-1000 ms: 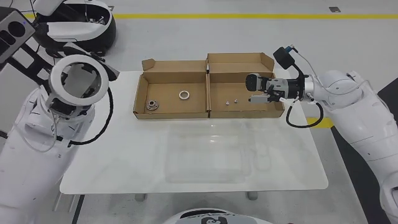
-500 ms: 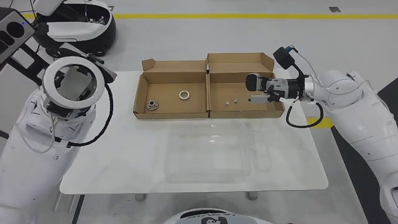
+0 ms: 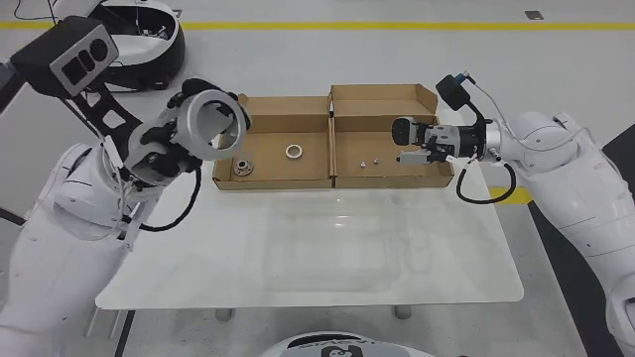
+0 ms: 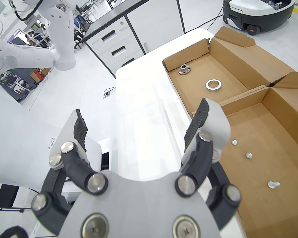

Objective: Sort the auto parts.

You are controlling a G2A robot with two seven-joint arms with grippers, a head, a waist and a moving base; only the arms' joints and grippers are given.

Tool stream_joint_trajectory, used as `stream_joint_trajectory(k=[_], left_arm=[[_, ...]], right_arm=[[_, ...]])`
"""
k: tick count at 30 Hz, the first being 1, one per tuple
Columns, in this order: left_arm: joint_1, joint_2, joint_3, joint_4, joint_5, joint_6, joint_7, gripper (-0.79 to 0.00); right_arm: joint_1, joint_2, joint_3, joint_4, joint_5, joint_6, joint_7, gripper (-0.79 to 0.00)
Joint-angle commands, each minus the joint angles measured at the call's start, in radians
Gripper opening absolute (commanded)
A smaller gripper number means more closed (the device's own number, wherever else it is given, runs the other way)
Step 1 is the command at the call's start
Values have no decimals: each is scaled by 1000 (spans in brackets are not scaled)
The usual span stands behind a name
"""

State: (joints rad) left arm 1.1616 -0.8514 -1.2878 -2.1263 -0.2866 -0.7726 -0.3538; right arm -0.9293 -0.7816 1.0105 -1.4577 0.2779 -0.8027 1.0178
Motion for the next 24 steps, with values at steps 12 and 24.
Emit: stream_joint_trajectory(k=[12,24], left_arm=[[-84,-42,149,47,159,340,36,-785],[-279,-75,277,195,399,592,-222,-785]], right_arm=[[0,0,0,0,0,0,0,0],[0,0,0,0,0,0,0,0]])
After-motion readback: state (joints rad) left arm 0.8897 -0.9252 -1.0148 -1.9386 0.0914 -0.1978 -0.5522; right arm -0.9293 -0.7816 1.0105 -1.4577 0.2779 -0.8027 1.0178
